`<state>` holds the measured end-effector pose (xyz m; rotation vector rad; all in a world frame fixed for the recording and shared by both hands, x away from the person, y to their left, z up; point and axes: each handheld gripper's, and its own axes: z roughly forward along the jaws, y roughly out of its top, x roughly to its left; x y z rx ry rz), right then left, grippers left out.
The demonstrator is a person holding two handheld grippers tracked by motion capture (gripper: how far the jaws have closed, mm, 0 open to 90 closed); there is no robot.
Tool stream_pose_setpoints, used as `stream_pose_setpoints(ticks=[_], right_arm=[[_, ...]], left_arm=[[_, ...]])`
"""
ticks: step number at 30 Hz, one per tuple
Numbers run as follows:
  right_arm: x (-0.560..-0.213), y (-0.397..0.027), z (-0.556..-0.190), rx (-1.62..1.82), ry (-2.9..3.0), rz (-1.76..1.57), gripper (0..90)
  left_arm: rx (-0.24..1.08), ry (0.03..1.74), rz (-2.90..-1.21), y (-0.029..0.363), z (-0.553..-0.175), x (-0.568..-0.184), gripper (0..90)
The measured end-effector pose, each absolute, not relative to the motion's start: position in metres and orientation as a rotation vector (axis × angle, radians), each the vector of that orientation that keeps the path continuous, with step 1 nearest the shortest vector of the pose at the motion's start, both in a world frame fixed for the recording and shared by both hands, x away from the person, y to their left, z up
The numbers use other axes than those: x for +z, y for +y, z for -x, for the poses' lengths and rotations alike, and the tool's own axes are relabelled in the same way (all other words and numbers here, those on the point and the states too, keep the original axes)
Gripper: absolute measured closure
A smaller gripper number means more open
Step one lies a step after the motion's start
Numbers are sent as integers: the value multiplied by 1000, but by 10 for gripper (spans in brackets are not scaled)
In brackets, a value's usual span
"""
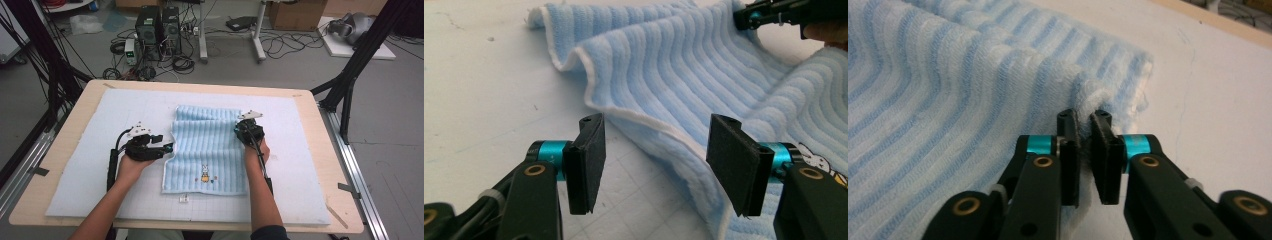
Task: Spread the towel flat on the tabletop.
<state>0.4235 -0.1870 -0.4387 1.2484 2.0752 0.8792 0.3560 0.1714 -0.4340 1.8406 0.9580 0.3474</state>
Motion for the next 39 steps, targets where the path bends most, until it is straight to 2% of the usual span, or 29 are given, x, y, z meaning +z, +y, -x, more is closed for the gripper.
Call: stream_pose_setpoints(ticks=[3,11,14,17,24,28,31,33,35,37,38,39], right_arm=[[-439,-193,-420,919,2074,-1275,727],[-420,-207,-394,1079,2066,-1231,590],[-412,-209,-375,1138,2084,-1169,586],[-408,-210,-353,1202,2117,-1108,583],[-420,-206,-292,1299,2265,-961,580],[-433,-201,-268,1283,2361,-909,553],[-441,-196,-260,1272,2439,-883,548],[-445,-192,-258,1239,2484,-877,564],[-450,-188,-258,1174,2518,-864,616],[-450,-188,-258,1191,2522,-859,731],[-449,-189,-258,1192,2532,-850,802],[-449,-188,-258,1199,2550,-830,844]], left_arm=[[337,948,-1846,171,-355,-435,409],[314,919,-1868,172,-346,-438,409],[308,892,-1880,171,-339,-437,412],[293,867,-1879,172,-328,-439,455],[252,789,-1917,169,-298,-445,551],[229,739,-1952,161,-286,-446,542],[211,724,-2011,153,-282,-450,494],[227,707,-2062,148,-280,-450,488],[245,699,-2107,144,-279,-451,533],[264,677,-2126,141,-276,-451,670],[247,658,-2131,141,-276,-451,775],[251,660,-2133,141,-275,-451,823]])
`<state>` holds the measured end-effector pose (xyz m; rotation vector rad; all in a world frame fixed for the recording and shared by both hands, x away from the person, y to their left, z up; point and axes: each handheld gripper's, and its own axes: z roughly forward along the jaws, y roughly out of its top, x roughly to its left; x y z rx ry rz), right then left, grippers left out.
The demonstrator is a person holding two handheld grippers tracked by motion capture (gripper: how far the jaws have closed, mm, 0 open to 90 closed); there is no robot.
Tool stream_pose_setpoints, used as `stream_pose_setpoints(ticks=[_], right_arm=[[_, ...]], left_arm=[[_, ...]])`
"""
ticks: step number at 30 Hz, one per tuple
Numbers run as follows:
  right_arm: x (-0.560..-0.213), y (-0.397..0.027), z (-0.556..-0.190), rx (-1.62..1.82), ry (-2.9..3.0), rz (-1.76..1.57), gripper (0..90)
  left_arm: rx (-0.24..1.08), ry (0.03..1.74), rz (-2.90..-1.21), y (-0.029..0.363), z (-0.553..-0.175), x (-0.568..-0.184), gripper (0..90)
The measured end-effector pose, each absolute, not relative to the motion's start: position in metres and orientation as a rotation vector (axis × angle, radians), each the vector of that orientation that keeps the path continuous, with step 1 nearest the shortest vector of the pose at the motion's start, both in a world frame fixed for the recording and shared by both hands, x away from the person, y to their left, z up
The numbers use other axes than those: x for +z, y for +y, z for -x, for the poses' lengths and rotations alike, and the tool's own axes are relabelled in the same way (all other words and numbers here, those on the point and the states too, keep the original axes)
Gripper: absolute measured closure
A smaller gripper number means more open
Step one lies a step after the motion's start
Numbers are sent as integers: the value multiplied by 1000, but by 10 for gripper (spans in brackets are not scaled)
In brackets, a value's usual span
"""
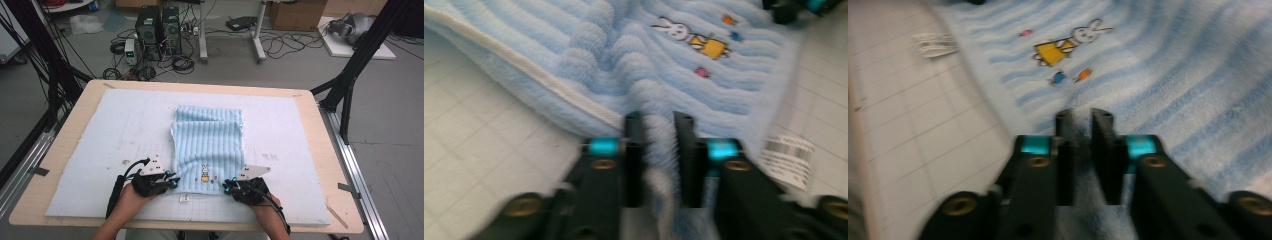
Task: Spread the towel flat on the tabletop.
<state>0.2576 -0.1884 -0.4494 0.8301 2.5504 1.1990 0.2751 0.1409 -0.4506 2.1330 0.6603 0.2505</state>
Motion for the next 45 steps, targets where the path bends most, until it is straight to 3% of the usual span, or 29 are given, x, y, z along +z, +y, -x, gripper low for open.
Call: stream_pose_setpoints(ticks=[24,26,30,36,45], right_arm=[[-448,-196,-200,1304,2786,-629,837],[-446,-197,-198,1316,2787,-627,769],[-434,-205,-207,1427,2663,-721,651],[-425,-210,-241,1390,2474,-858,589],[-440,-195,-291,1209,2421,-995,540]], left_arm=[[43,594,-2126,159,-224,-450,836],[44,600,-2097,160,-224,-448,798],[131,710,-1972,165,-237,-436,490],[210,791,-1863,168,-275,-423,472],[234,897,-1916,156,-320,-433,472]])
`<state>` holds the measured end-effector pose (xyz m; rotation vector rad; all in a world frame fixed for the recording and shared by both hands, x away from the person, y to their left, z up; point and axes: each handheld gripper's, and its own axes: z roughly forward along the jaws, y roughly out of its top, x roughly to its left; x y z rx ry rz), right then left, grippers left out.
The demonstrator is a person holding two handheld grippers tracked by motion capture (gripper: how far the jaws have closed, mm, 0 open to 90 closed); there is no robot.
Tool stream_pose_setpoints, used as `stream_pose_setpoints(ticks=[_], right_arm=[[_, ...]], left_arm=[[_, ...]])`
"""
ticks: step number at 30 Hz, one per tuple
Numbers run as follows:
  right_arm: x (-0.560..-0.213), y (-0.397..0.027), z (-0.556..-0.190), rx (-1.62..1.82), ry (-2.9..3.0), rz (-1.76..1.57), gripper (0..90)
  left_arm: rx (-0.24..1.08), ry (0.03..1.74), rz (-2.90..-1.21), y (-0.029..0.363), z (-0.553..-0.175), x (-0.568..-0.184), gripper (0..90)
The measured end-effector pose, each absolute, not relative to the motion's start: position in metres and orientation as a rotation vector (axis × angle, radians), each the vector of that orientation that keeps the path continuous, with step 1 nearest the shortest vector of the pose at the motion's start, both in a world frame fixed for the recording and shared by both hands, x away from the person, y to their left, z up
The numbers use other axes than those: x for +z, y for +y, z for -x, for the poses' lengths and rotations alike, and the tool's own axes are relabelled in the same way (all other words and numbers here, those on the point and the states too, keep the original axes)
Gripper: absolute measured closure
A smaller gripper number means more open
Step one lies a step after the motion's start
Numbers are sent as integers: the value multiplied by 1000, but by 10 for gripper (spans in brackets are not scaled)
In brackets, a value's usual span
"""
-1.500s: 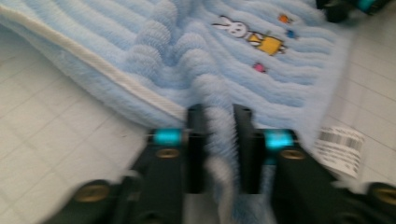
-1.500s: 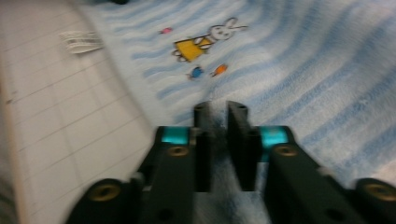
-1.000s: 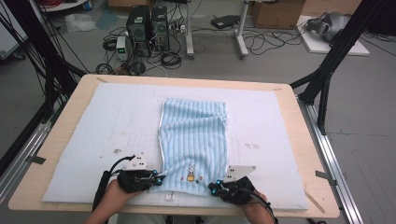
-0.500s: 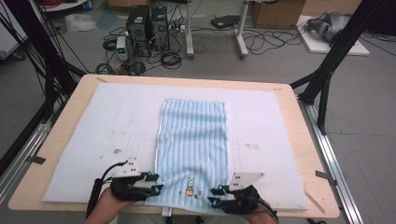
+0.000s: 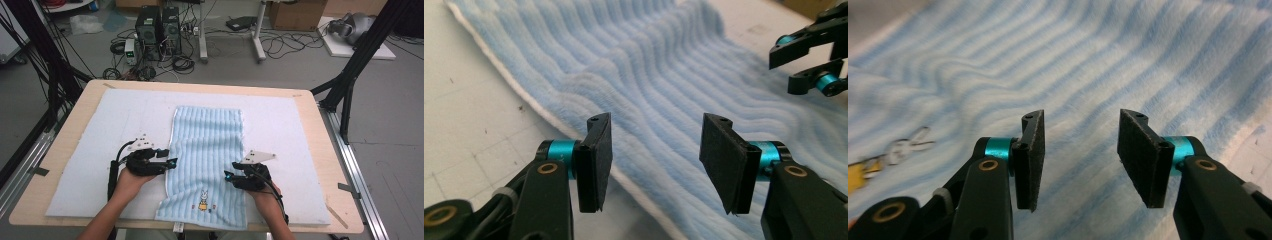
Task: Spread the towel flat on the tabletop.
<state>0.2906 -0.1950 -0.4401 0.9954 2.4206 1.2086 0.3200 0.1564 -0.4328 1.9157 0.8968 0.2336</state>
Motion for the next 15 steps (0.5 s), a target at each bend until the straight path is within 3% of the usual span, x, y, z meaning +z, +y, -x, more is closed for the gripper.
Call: stream_pose_setpoints(ticks=[4,7,8,10,15], right_arm=[[-447,-188,-295,1119,2471,-988,630],[-446,-188,-292,1125,2498,-960,808],[-445,-188,-291,1127,2512,-955,848],[-444,-188,-288,1124,2532,-934,861],[-443,-190,-279,1146,2594,-890,862]], left_arm=[[231,899,-2019,145,-323,-444,506],[296,850,-2077,140,-316,-450,635],[279,847,-2075,142,-315,-450,727],[248,839,-2070,144,-312,-450,832],[201,813,-2075,148,-303,-450,849]])
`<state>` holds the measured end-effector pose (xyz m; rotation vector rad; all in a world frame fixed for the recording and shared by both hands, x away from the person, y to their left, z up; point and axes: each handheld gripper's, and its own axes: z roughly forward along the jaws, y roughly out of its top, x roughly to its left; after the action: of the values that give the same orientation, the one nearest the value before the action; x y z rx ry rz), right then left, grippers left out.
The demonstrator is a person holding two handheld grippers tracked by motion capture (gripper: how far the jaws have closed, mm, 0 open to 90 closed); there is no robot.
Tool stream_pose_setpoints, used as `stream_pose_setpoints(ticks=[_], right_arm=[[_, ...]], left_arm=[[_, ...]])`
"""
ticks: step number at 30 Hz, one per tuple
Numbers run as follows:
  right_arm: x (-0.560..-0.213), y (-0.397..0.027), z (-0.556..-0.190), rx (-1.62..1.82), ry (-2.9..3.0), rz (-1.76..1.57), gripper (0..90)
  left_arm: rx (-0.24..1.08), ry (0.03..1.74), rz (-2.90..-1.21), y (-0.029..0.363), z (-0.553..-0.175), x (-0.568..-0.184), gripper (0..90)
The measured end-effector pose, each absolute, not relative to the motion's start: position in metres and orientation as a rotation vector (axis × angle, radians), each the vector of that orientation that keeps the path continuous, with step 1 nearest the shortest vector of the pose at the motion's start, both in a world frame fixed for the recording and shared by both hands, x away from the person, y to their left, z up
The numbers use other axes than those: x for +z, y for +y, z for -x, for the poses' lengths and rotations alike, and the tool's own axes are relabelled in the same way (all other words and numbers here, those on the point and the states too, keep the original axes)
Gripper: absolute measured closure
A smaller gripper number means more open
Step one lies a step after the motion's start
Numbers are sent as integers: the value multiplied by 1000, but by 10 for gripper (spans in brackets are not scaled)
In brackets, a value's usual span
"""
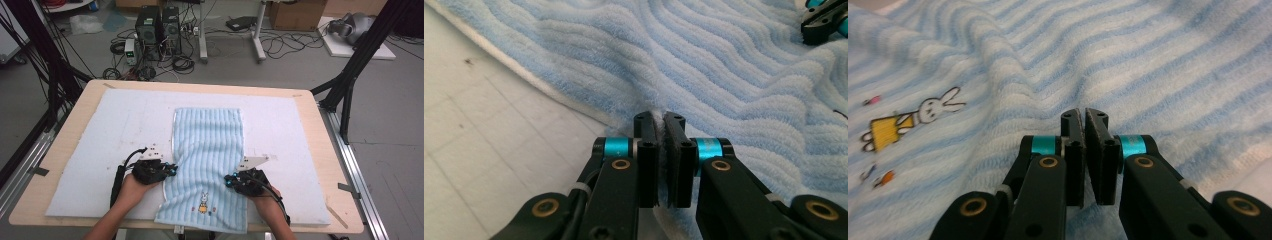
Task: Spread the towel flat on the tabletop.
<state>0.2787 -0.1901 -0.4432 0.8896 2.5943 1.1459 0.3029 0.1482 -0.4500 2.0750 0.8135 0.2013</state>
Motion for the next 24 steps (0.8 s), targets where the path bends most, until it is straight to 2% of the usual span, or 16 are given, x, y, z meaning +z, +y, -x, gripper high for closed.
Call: stream_pose_setpoints(ticks=[11,13,14,16,18,20,24], right_arm=[[-442,-196,-245,1203,2731,-800,861],[-441,-196,-245,1214,2737,-785,825],[-439,-197,-247,1227,2729,-790,792],[-435,-201,-256,1265,2688,-815,739],[-430,-205,-268,1286,2630,-840,691],[-427,-209,-285,1306,2565,-882,654],[-426,-219,-321,1309,2444,-983,639]], left_arm=[[98,705,-2116,157,-282,-447,845],[89,700,-2105,157,-283,-446,830],[102,716,-2088,158,-286,-444,780],[129,767,-2039,160,-295,-441,611],[156,811,-1988,163,-309,-436,526],[186,836,-1945,164,-322,-432,500],[264,880,-1908,162,-352,-424,486]])
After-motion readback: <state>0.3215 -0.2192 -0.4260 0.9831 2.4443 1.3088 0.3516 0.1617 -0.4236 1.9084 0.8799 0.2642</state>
